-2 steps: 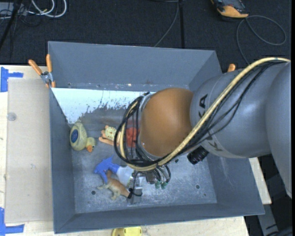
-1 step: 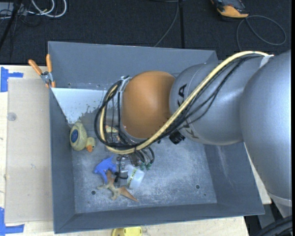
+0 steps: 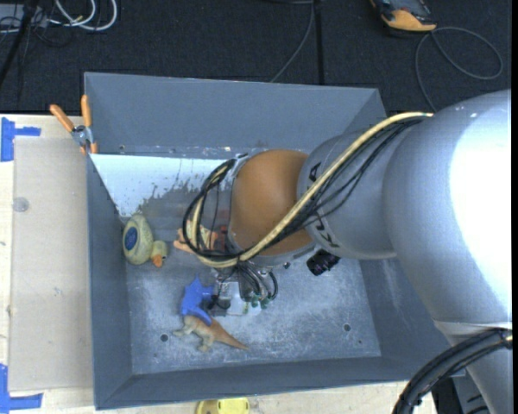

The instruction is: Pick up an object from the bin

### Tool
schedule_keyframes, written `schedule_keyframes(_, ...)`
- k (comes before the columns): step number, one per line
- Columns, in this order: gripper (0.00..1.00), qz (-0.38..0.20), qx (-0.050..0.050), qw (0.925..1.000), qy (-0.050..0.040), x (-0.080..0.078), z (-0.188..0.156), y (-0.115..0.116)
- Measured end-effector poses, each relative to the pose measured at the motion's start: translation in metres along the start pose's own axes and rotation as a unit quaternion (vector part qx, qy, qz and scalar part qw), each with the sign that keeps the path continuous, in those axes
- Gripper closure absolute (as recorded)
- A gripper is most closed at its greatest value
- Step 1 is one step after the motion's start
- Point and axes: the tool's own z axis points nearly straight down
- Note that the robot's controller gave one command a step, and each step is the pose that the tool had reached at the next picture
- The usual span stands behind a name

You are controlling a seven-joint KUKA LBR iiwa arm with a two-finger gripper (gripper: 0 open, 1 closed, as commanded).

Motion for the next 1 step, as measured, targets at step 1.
schedule_keyframes(1, 1.0, 0.0, 0.0, 1.0, 0.0, 0.0, 0.0, 0.0)
